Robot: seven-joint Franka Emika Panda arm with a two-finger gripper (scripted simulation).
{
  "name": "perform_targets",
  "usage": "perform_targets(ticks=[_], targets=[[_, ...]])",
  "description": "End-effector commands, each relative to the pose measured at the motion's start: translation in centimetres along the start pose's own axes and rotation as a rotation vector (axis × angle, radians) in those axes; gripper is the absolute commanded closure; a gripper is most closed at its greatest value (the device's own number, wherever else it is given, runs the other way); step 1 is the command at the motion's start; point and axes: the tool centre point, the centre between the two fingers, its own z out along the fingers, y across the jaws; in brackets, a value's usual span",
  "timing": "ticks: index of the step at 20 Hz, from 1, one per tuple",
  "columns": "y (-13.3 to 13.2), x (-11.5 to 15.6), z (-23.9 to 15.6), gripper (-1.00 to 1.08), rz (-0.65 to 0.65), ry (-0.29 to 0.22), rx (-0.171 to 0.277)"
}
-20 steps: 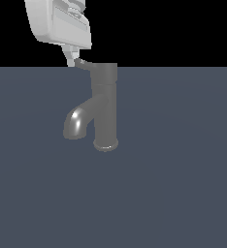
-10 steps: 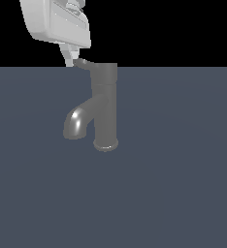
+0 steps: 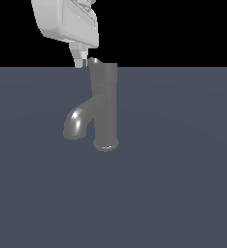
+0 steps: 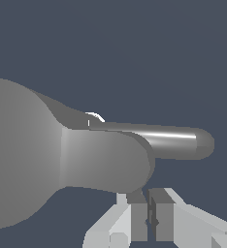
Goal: Turn on the faucet by rotating a designated handle.
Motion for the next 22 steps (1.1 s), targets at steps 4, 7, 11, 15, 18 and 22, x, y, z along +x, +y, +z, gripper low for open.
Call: perform_targets(ticks=[4, 7, 11, 15, 18, 22], targets=[[0.4, 1.2, 0.0, 1.08, 0.001, 0.002, 0.0], [-0.5, 3.2, 0.0, 1.08, 0.012, 0.002, -0.001], [-1.6, 5.8, 0.0, 1.08, 0.027, 0.003, -0.002], [-2.7, 8.4, 0.0, 1.08, 0.041, 0.003, -0.003], [-3.2, 9.7, 0.0, 1.08, 0.048, 0.004, -0.003], [-3.1, 6.1, 0.0, 1.08, -0.018, 0.002, -0.01]])
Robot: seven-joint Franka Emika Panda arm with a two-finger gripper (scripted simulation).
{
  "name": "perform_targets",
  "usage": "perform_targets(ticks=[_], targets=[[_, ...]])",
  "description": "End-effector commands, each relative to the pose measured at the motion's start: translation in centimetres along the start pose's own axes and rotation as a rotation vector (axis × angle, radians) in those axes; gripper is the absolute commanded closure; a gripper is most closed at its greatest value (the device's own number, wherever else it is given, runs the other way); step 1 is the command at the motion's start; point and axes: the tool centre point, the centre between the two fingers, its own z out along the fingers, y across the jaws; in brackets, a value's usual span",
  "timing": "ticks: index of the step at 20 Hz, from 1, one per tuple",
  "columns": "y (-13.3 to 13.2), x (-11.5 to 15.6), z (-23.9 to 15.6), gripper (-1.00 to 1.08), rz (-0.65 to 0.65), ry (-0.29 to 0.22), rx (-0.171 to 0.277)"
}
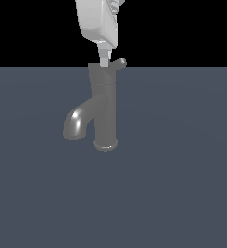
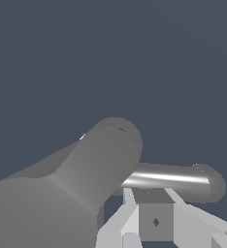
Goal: Turn on the faucet by rotating a designated handle.
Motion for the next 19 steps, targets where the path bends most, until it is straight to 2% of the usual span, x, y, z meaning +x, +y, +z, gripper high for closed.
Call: perform_targets(ticks=[1, 19], targets=[[-1.4, 1.1, 0.0, 1.08, 0.017, -0.002, 0.009], [-7.4, 6.3, -0.1, 1.08, 0.079, -0.001, 0.015]])
